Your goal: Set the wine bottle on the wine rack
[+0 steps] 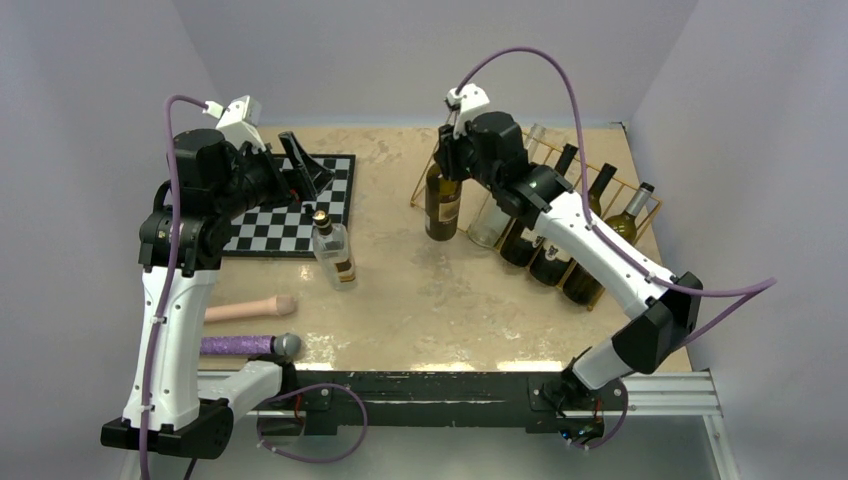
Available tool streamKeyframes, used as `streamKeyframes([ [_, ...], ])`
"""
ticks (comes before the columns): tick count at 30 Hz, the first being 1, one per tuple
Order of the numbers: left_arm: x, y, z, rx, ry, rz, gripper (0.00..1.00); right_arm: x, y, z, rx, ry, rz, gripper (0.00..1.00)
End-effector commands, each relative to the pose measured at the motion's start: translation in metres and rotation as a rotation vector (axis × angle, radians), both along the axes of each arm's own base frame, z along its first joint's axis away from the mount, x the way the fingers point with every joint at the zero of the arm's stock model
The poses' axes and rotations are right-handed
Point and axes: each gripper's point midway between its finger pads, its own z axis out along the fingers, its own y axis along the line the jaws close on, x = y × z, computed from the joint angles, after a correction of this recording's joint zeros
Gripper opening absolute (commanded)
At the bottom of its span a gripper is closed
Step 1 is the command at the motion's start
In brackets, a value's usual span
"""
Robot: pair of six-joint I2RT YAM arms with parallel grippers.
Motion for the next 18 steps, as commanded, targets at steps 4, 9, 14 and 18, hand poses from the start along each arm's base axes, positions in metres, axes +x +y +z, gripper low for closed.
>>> streamKeyframes([
  [4,0.002,0.001,0.010,0.006,-0.055,0.001,0.95,0.054,-0.048,0.058,0.190,-0.033,-0.255,0.00],
  [9,0.002,0.003,0.014,0.010,-0.068,0.014,0.95,0.079,-0.060,0.042,0.209,0.038,-0.318,0.00],
  [14,0.003,0.002,0.015,0.008,-0.069,0.013,0.95,0.086,-0.066,0.030,0.223,0.065,-0.363,0.00],
  [18,0.003,0.002,0.017,0.007,-0.073,0.008,0.95,0.093,-0.070,0.020,0.217,0.079,-0.406,0.00],
])
